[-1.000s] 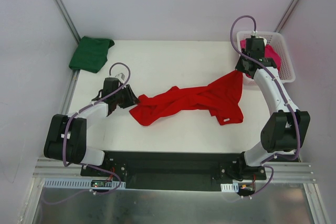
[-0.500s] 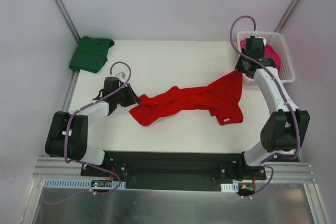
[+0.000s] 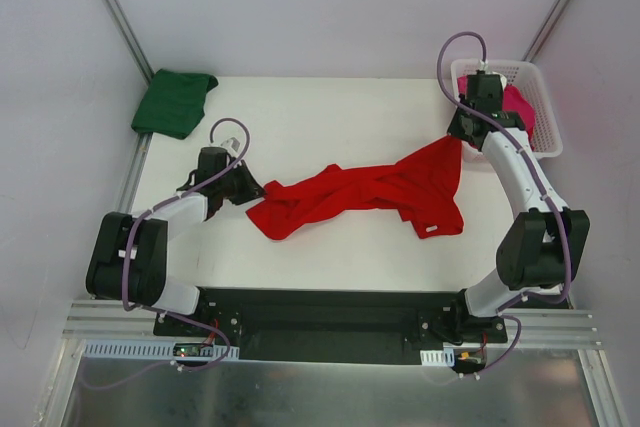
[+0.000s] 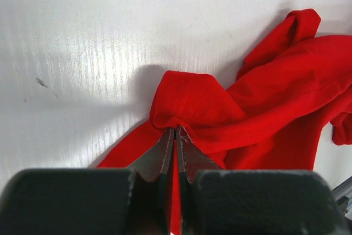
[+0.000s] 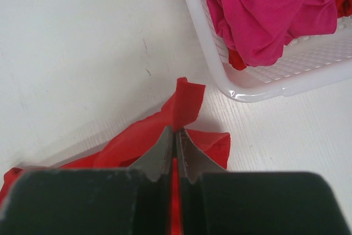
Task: Fold and stack the t-shirts
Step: Flatten out the tshirt
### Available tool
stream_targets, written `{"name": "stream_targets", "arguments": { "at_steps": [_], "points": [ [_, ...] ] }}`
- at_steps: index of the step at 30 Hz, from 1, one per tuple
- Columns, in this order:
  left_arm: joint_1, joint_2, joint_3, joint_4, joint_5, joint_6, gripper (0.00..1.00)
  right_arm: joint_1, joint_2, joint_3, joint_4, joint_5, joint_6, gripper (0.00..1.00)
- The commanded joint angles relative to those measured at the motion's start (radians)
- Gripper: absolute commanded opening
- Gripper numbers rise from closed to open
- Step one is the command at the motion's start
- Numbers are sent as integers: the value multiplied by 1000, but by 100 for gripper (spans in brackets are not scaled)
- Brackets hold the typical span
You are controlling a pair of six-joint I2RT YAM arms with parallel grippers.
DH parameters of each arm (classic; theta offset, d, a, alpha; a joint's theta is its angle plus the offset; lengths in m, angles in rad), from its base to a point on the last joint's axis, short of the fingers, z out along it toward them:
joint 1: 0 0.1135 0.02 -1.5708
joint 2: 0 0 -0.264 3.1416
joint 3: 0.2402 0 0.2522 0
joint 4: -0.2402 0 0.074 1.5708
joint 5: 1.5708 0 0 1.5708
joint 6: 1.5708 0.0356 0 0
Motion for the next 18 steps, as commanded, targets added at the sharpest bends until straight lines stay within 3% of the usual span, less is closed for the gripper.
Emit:
{"name": "stream_targets", "arguments": {
  "at_steps": [1,18],
  "points": [
    [10,-99,38,-36,1,23,0,-6,-76,-16,28,13,-4,2],
    [10,-438,222,-336,-89,106,0,-6,-465,-111,7,22,-30,2]
  ]
}}
